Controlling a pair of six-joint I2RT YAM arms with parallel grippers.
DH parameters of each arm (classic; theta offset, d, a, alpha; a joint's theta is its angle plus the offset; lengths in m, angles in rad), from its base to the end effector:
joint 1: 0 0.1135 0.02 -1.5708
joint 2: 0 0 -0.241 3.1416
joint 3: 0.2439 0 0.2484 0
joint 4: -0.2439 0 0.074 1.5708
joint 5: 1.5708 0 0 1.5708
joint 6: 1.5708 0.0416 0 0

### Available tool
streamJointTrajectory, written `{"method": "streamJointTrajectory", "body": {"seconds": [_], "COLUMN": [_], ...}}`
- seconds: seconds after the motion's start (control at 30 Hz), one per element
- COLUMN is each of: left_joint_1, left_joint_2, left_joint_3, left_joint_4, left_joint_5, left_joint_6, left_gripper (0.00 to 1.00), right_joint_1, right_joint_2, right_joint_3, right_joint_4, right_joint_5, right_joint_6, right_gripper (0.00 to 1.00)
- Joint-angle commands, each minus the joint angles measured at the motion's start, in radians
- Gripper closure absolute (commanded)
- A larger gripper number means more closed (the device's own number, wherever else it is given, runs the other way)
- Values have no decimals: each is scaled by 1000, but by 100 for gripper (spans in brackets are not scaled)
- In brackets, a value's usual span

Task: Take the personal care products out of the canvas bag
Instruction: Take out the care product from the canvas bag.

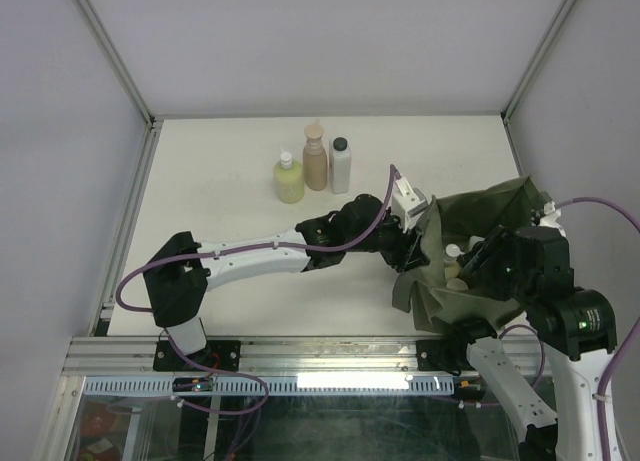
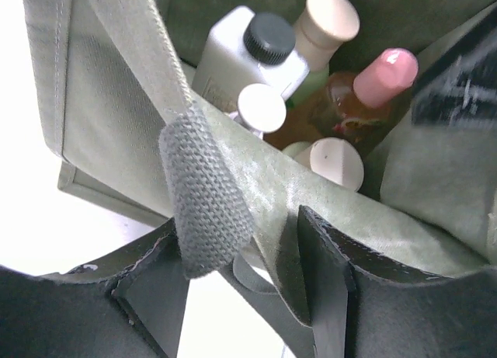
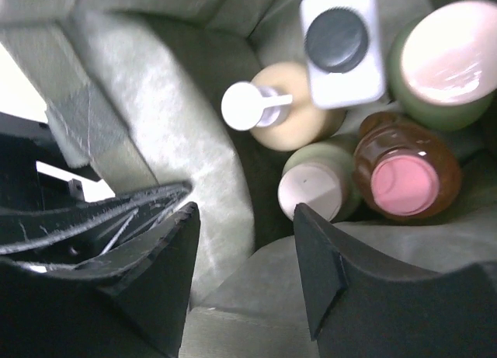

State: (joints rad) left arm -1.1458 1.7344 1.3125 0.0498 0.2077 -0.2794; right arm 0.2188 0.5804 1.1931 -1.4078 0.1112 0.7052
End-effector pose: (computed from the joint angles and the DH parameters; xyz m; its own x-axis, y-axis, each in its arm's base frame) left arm 0.1615 -0.3776 0.2656 -0.4118 0.2554 -0.8748 0.8917 0.3109 -0.3290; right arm 0.0615 0.0089 0.3510 -0.6213 0.5218 -0.5846 0.3452 0.8520 0.3935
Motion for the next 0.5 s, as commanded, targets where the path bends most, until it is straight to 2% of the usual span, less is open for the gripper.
{"method": "streamJointTrajectory", "body": {"seconds": [0.0, 0.13, 0.4, 0.47], "left_joint_1": [-16, -23, -49, -51], "left_joint_2": [-37, -39, -16, -9], "left_joint_3": [-35, -45, -17, -8], "left_joint_4": [-32, -49, -103, -111], "left_joint_5": [35, 47, 28, 26], "left_joint_6": [66, 87, 133, 146], "left_gripper": [48, 46, 43, 43], "right_joint_1": [3, 2, 3, 2], "right_joint_2": [34, 60, 110, 118], "right_joint_3": [16, -90, -219, -250], "right_joint_4": [3, 115, 278, 304], "right_joint_5": [169, 130, 26, 6], "right_joint_6": [-33, -29, 59, 102], "right_gripper": [45, 43, 25, 24]}}
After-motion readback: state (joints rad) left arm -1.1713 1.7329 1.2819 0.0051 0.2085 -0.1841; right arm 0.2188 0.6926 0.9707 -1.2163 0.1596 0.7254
